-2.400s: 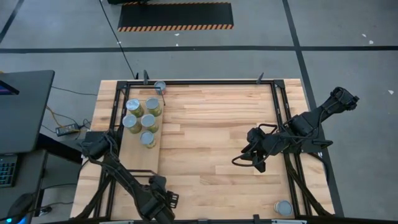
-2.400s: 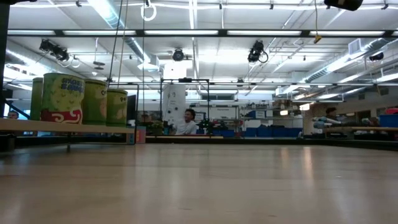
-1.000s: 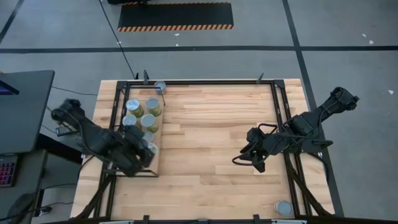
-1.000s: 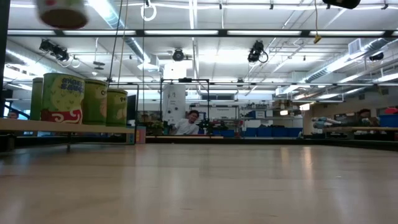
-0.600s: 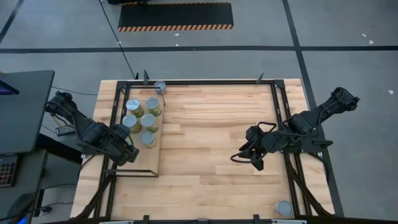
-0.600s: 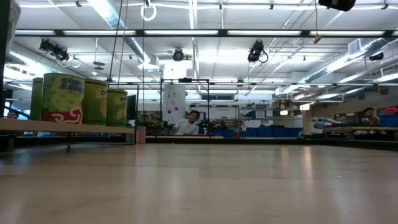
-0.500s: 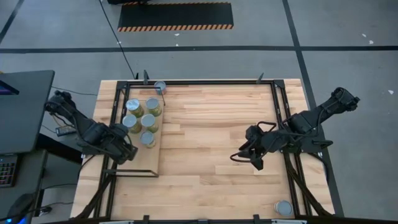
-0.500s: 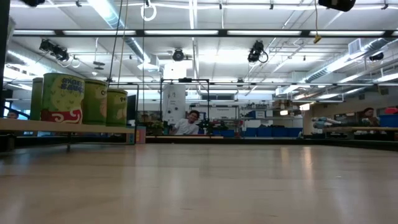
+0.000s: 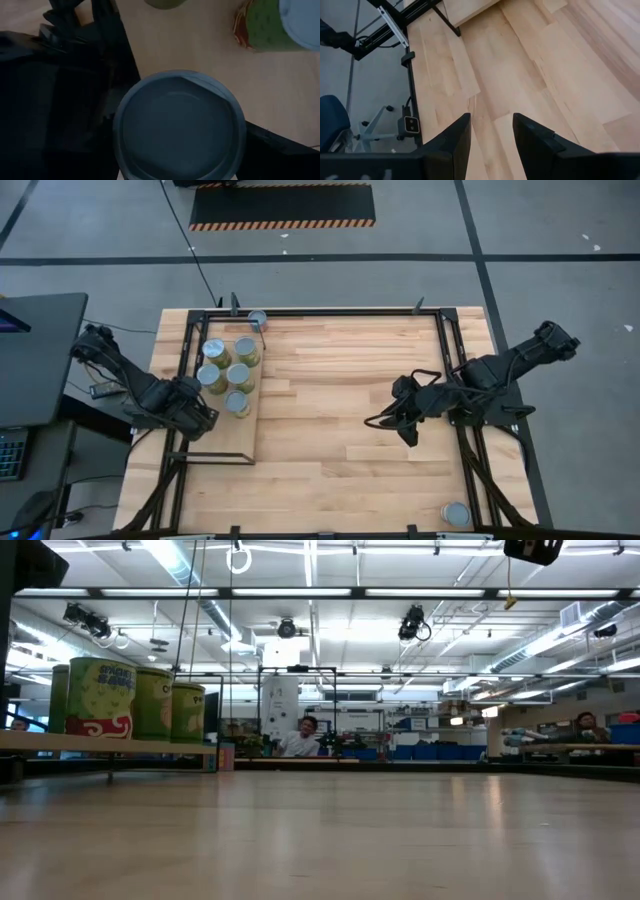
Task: Pick and place cans onto a shelf
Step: Put the canned mix fruit on the shelf
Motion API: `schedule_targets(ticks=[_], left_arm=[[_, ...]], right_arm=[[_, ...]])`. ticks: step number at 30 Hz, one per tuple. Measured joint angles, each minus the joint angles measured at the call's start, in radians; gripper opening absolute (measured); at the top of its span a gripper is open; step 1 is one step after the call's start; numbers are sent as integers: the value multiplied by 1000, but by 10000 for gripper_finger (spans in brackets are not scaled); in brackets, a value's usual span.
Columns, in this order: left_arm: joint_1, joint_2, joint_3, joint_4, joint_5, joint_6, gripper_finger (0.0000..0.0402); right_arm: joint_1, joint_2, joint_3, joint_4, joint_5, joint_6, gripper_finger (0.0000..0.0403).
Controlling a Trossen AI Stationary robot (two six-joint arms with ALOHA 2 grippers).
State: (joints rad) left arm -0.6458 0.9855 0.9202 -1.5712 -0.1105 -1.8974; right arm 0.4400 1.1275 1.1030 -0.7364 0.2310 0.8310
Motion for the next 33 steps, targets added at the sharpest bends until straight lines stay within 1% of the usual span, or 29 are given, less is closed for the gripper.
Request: schedule_targets(ticks=[2, 7, 15, 19, 23, 27, 33], left_arm=[[16, 0, -1, 0, -7, 22, 290], [94, -5, -1, 1, -74, 107, 290], [286, -26, 0, -1, -51, 334, 290], [360, -25, -1, -1, -45, 414, 290], [401, -24, -1, 2, -60, 413, 290], [402, -24, -2, 8, -67, 389, 290], [402, -24, -67, 65, -69, 345, 290]], right_arm=[[-10, 0, 0, 3, 2, -11, 154], [-44, 0, 0, 3, 2, -22, 154], [-79, 0, 0, 3, -42, -46, 154], [-78, 0, 0, 3, -50, -47, 154], [-78, 0, 0, 3, -51, -41, 154], [-75, 0, 0, 3, -51, -41, 154], [-75, 0, 0, 3, -52, -38, 154]])
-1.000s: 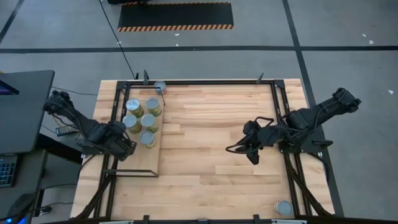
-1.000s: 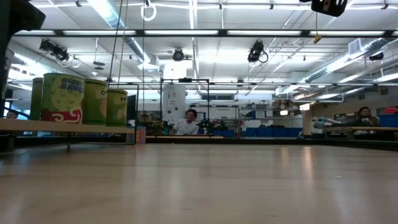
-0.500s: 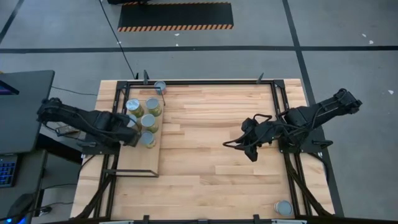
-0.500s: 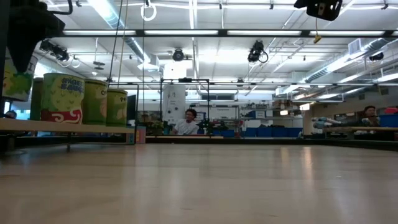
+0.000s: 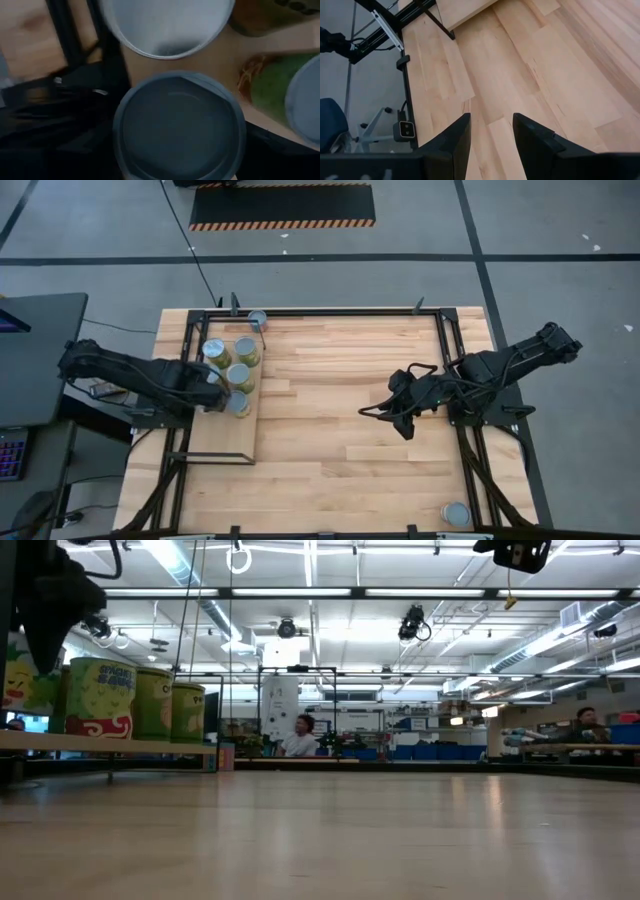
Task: Pick and place cans onto a shelf
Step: Put the canned mix fruit on the shelf
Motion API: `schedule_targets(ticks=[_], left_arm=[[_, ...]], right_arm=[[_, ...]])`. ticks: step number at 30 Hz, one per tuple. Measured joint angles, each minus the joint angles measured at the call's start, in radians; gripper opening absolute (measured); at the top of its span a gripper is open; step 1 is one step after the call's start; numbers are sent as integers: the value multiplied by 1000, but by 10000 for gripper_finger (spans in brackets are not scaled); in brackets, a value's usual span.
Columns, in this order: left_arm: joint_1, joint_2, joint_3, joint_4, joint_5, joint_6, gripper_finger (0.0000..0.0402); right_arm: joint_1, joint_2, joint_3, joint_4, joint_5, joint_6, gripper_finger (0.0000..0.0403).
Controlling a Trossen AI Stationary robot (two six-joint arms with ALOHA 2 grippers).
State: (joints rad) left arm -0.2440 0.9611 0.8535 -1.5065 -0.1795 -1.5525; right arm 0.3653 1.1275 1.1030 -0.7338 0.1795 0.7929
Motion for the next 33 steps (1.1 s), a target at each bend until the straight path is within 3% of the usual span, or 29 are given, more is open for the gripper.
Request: schedule_targets(ticks=[7, 33], left_arm=[[0, 0, -45, 76, 6, -22, 290], [0, 42, -45, 96, 38, -56, 290]], right_arm=[[0, 0, 0, 0, 0, 0, 154], [2, 0, 0, 3, -43, 25, 154]])
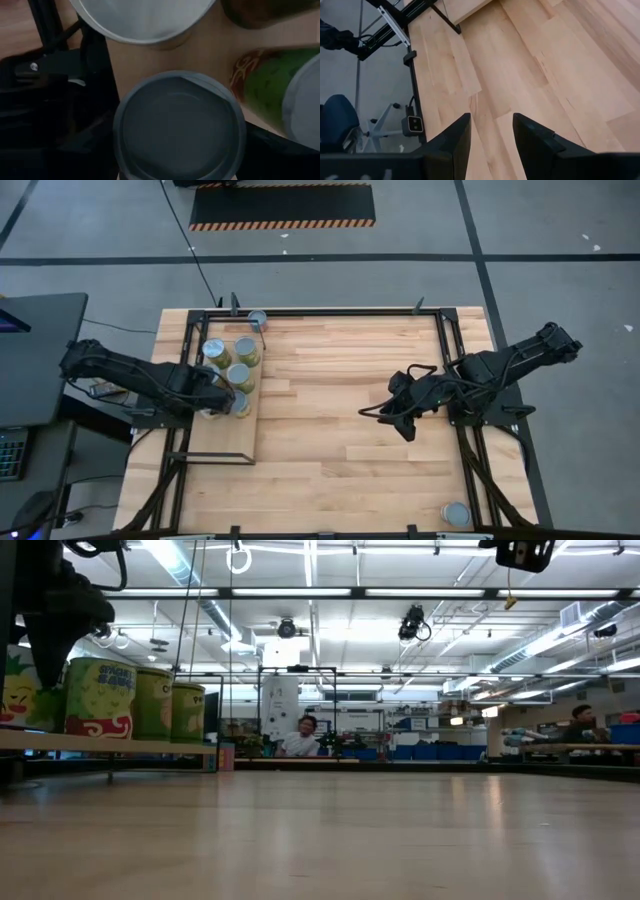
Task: Pick and place cans onto a shelf
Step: Put the canned mix fruit on the shelf
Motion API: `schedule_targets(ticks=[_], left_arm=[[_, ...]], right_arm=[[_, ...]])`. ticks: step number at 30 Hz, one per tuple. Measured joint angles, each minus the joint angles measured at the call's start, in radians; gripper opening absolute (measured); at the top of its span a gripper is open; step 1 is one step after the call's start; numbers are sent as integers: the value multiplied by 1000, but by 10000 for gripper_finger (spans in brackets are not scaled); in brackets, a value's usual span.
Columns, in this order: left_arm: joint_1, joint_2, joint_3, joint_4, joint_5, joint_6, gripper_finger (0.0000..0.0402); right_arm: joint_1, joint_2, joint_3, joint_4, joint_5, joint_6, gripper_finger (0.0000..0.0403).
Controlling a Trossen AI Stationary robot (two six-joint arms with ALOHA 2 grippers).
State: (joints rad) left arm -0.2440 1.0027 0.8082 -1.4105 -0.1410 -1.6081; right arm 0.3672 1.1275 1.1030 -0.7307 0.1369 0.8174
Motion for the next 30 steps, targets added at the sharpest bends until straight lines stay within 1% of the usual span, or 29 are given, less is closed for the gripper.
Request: schedule_targets(ticks=[4, 9, 16, 30], left_arm=[[0, 16, 0, -1, 15, 4, 290], [0, 28, 0, -11, 8, 5, 291], [0, 32, 0, -40, -5, 3, 313], [0, 32, 0, -31, 11, 5, 316]], right_arm=[[0, 0, 0, 4, -9, -4, 154], [0, 0, 0, 5, -9, -7, 154], [0, 0, 0, 3, -11, -24, 154], [0, 0, 0, 3, -11, -32, 154]])
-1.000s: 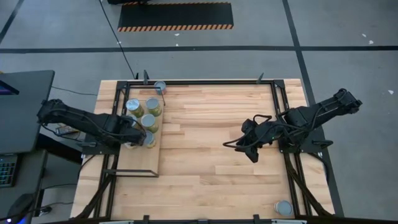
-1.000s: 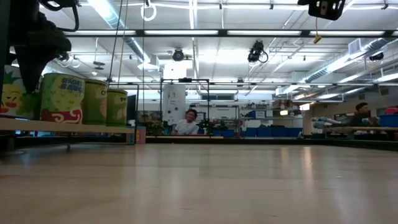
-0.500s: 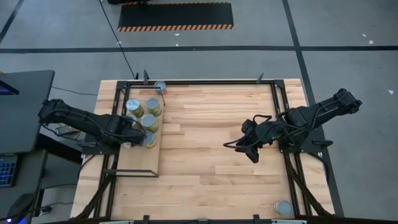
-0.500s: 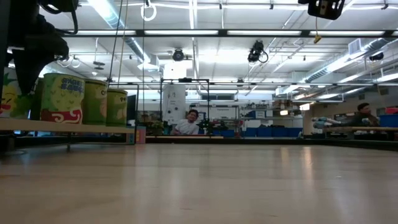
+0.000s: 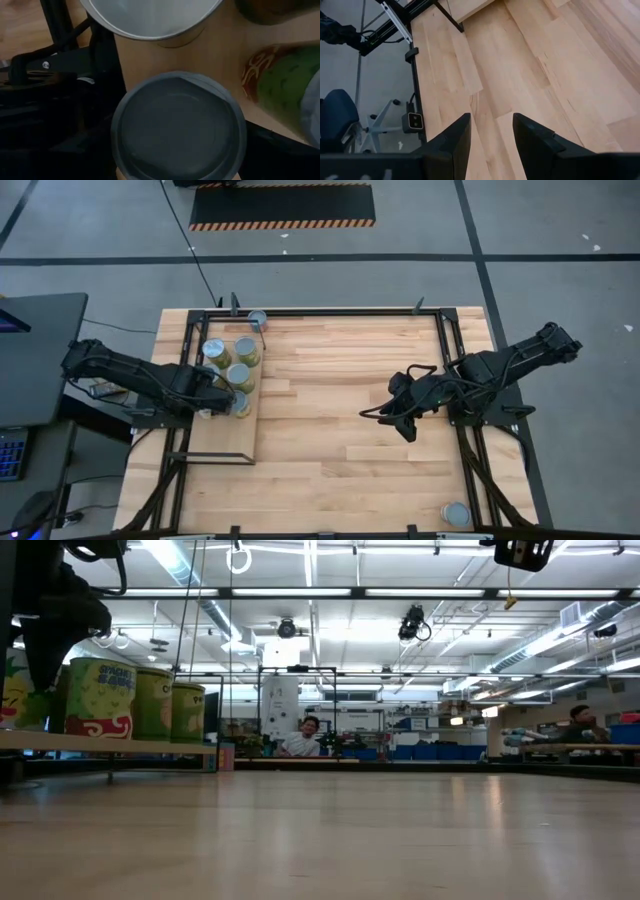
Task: Pick and place cans onto a shelf
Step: Put the canned mix fruit on the shelf
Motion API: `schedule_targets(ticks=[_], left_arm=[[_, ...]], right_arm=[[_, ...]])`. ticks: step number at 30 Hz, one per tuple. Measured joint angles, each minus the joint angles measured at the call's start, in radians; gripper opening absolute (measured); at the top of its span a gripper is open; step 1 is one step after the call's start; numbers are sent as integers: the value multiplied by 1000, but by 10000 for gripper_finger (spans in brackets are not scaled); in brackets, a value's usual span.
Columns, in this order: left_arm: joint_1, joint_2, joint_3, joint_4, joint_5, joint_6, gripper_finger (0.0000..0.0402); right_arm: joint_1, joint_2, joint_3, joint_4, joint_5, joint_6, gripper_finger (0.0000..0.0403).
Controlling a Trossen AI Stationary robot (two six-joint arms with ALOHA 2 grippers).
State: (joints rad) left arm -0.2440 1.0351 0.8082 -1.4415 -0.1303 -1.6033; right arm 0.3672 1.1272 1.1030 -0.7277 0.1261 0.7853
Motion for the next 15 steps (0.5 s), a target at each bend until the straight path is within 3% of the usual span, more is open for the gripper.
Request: schedule_targets(ticks=[15], left_arm=[[0, 0, 0, 17, -48, 25, 309]], right_arm=[[0, 0, 0, 0, 1, -3, 154]])
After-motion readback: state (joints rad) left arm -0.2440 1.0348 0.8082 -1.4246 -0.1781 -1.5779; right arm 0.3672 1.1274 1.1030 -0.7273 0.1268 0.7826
